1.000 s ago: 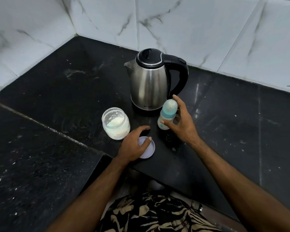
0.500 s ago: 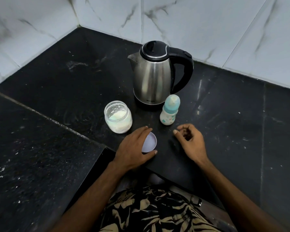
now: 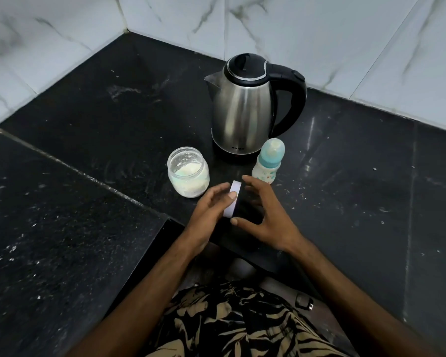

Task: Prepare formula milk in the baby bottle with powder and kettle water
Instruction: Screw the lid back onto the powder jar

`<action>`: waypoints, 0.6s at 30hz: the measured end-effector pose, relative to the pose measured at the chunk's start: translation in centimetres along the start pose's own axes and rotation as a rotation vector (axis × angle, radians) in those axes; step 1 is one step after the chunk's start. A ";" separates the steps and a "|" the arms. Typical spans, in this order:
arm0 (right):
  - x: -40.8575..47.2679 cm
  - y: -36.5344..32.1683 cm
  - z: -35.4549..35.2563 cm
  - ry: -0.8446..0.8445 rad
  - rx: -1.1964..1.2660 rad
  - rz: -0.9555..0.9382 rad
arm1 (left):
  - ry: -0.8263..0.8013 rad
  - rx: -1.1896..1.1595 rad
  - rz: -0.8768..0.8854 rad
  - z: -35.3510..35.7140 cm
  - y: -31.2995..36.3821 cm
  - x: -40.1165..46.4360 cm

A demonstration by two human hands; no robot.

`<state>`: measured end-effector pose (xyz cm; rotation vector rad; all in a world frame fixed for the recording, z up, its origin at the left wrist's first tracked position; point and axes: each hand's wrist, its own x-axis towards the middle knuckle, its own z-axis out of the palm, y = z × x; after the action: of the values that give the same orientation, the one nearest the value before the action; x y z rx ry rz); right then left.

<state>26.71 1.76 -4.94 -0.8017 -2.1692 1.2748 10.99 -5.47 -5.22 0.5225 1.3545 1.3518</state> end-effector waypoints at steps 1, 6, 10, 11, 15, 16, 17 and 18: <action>0.3 -0.2 0.4 0.014 -0.019 -0.033 | -0.017 -0.071 -0.031 0.2 0.4 -0.3; 1.4 -1.1 1.5 0.034 -0.025 -0.065 | -0.035 -0.253 -0.062 -0.1 1.0 -1.1; 2.6 -2.2 1.0 -0.033 -0.082 -0.060 | -0.013 -0.215 -0.084 -1.7 1.3 -2.1; 3.1 -2.7 0.6 -0.054 -0.100 -0.065 | 0.014 -0.170 -0.079 -2.2 1.4 -2.4; 5.7 -5.0 -1.3 -0.146 -0.234 -0.126 | 0.248 0.081 0.069 -4.7 1.1 -3.2; 6.6 -5.6 -1.6 -0.178 -0.289 -0.140 | 0.318 0.136 0.151 -5.4 1.0 -3.1; 7.6 -6.2 -1.7 -0.214 -0.343 -0.148 | 0.378 0.187 0.230 -6.2 0.9 -3.0; 8.6 -6.8 -1.8 -0.253 -0.391 -0.152 | 0.430 0.233 0.296 -6.8 0.8 -2.7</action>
<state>20.25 6.16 2.92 -0.6284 -2.6777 0.9295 5.52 -10.47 -5.15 0.6310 1.8564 1.6183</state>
